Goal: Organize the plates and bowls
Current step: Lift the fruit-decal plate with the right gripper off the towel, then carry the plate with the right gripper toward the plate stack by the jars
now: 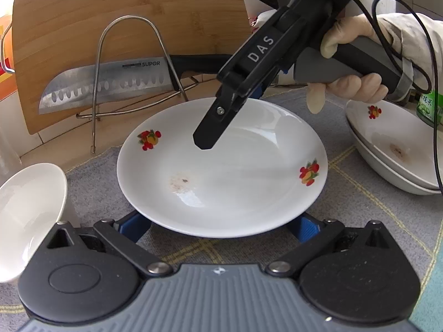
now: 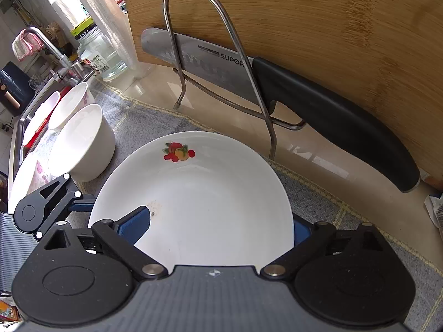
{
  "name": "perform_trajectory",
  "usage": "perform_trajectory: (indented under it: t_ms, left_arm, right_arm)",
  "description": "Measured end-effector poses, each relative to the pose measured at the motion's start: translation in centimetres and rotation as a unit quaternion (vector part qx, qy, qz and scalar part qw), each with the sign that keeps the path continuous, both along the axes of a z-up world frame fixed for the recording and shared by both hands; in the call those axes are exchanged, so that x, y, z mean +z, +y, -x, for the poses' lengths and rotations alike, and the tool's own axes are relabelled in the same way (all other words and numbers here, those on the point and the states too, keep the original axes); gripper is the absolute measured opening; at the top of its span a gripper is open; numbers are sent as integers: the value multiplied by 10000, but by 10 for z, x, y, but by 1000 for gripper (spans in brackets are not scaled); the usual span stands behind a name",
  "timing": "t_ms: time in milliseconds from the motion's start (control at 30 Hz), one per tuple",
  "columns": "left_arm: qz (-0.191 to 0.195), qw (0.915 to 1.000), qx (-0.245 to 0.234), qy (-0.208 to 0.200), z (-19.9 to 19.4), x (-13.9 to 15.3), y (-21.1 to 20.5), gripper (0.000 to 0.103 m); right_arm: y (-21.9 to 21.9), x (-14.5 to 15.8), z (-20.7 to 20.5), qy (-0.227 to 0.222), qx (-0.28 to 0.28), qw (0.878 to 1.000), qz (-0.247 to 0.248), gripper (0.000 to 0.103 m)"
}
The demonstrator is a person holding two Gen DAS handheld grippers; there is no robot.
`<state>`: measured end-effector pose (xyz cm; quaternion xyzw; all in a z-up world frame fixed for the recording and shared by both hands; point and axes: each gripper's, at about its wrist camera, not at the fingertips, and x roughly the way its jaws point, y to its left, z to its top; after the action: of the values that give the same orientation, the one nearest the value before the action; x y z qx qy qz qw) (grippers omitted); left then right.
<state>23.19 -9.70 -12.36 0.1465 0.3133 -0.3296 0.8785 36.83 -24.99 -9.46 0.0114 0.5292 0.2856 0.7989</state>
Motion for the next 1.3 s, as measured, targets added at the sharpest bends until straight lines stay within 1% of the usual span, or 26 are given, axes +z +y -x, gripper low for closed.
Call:
perform_trajectory:
  t_ms: [433, 733, 1067, 1300]
  left_arm:
    - [-118, 9999, 47, -46, 2, 3, -2, 102]
    - [-87, 9999, 54, -24, 6, 13, 1, 102]
    - [-10, 10000, 47, 59, 22, 31, 6, 102]
    - [-99, 9998, -157, -14, 38, 41, 7, 102]
  right_arm:
    - [1, 5, 7, -95, -6, 9999, 34, 101]
    - [2, 16, 17, -152, 50, 9999, 22, 101]
    - [-2, 33, 43, -161, 6, 9998, -77, 101]
    - [-10, 44, 71, -182, -133, 9997, -126, 101]
